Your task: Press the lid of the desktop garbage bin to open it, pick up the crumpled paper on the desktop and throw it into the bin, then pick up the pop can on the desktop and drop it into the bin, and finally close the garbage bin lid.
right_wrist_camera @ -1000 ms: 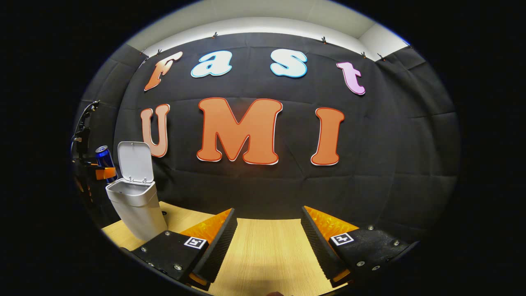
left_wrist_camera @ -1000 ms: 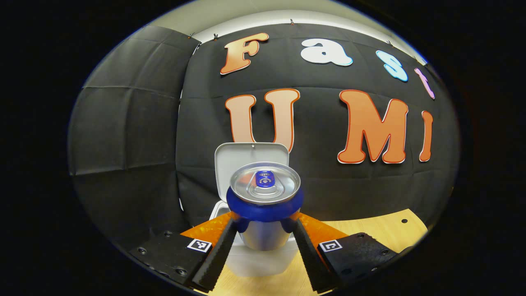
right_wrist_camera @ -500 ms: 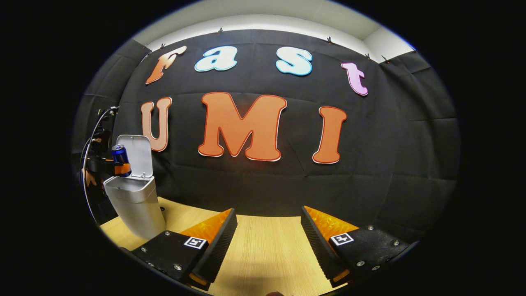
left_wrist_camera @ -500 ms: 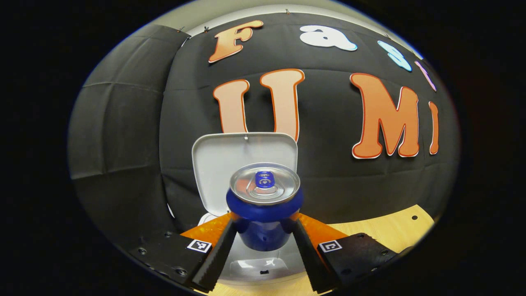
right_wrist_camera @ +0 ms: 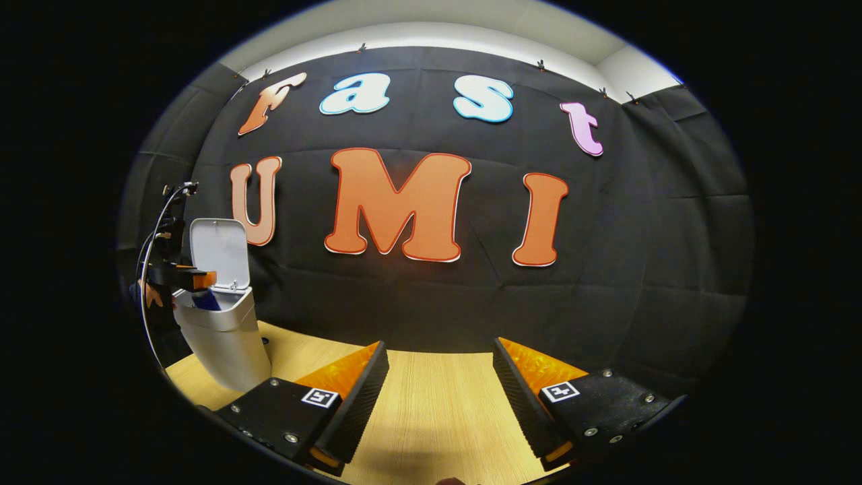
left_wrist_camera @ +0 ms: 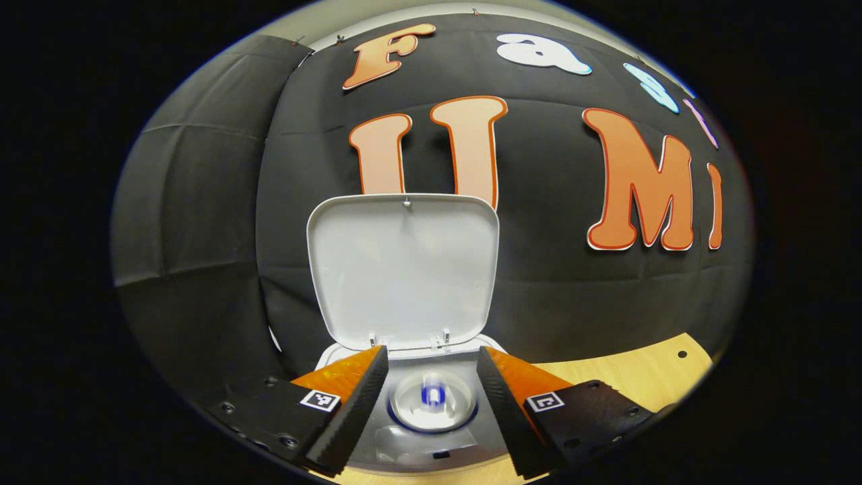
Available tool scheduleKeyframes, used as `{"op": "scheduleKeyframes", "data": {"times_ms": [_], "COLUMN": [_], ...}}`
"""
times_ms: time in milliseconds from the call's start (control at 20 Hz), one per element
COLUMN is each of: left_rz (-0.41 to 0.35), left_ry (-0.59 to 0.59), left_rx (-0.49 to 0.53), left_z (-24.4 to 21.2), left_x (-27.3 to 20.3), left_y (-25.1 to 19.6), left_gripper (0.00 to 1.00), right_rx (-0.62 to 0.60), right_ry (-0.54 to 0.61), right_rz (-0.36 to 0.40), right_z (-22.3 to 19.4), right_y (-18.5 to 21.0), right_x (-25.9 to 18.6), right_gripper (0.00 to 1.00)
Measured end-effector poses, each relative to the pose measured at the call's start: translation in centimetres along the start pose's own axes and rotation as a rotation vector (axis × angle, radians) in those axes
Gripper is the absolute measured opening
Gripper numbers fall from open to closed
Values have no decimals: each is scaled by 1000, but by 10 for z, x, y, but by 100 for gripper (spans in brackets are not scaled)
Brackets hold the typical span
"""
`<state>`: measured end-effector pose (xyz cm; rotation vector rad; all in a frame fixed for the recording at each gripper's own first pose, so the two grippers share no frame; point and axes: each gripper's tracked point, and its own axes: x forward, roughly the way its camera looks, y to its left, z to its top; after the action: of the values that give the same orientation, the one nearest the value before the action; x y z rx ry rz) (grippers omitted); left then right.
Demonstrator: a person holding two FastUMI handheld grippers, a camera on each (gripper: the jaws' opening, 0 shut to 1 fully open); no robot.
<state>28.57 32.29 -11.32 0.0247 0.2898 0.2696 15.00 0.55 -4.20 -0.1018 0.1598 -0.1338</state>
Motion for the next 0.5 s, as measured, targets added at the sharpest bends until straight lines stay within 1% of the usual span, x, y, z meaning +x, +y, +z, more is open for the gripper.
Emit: {"op": "scheduleKeyframes", "data": {"times_ms": [50,100,200,350,500], "left_rz": [1,2,-2,-17,-21], "left_ry": [-1,-13,-48,-62,-97], "left_rx": [8,8,-4,-44,-61], "left_z": [0,5,19,42,78], "left_x": [-1,-2,-6,-13,-22], "left_y": [0,1,-1,-4,2], "left_gripper": [87,87,92,94,92], "right_rx": [-1,-3,-1,5,5], "right_ry": [-2,-5,-5,-6,-11], "right_rz": [1,-2,-3,-4,1], "right_z": [1,2,0,1,3], "right_y": [0,-1,-4,-5,-4], "right_x": [0,-1,-2,-1,0], "right_gripper": [94,94,94,94,94]}}
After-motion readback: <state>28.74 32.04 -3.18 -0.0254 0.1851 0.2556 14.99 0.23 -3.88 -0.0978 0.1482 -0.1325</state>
